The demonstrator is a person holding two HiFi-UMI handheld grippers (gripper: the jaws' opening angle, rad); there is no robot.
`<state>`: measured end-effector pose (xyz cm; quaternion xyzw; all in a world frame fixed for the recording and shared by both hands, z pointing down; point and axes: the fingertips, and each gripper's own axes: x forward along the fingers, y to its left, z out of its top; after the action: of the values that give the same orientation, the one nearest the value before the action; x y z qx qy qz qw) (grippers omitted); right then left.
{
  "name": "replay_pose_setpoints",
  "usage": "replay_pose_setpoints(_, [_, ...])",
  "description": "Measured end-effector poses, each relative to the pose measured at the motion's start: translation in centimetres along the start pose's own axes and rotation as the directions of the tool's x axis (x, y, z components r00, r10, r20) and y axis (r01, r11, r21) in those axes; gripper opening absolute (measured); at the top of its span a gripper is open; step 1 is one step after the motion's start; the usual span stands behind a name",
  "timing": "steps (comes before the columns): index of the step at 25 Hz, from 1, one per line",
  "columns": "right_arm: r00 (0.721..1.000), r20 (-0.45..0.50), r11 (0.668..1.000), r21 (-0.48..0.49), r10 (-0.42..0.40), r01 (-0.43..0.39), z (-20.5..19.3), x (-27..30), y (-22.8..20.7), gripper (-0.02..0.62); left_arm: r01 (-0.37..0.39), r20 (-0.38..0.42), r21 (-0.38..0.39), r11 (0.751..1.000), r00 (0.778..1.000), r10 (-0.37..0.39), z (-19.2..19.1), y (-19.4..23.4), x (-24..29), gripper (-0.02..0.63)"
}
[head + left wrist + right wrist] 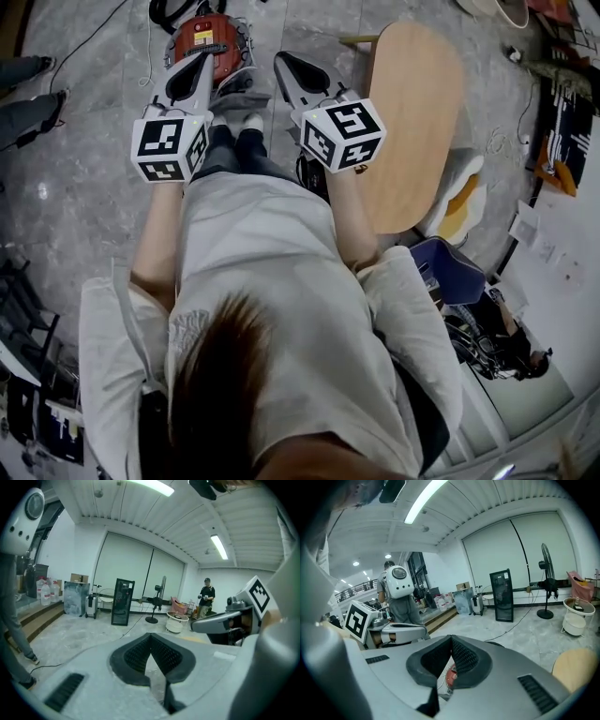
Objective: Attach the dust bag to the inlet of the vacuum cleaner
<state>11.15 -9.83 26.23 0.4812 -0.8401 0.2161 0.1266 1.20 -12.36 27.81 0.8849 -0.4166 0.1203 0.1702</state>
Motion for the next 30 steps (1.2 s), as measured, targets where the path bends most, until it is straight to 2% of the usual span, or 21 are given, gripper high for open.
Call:
replay_pose_setpoints(6, [0.999,0.044,1.0,0.001,0.03,-0.03,2.0,-2.1,0.6,0.002,0.005,0.06,0.053,0.999,0.998,-0.008,3.6,-2.0,-0.6,0.017])
replay_pose_setpoints(13, [0.999,0.037,0.989,-0.144,0.017,-0.011,3.9,-4.8,0.5,0.002,-0.021,0.124,0.059,0.998,0.992,0.014,6.1,-3.8,-2.0,0.017])
replay_pose_setpoints(21, [0.998,0.055,0.986,-0.164,0.027,-0.018,4.3,-6.5,0.1,0.002,-0.026,0.172,0.096,0.995,0.985,0.009,7.7,-6.4,-3.1,0.017])
replay_pose_setpoints(30, [0.994,0.102,0.989,-0.146,0.023,-0.008,4.6,-8.2,-0.7,0.002,-0.036,0.208,0.112,0.993,0.978,0.012,7.4,-8.4,-3.9,0.017])
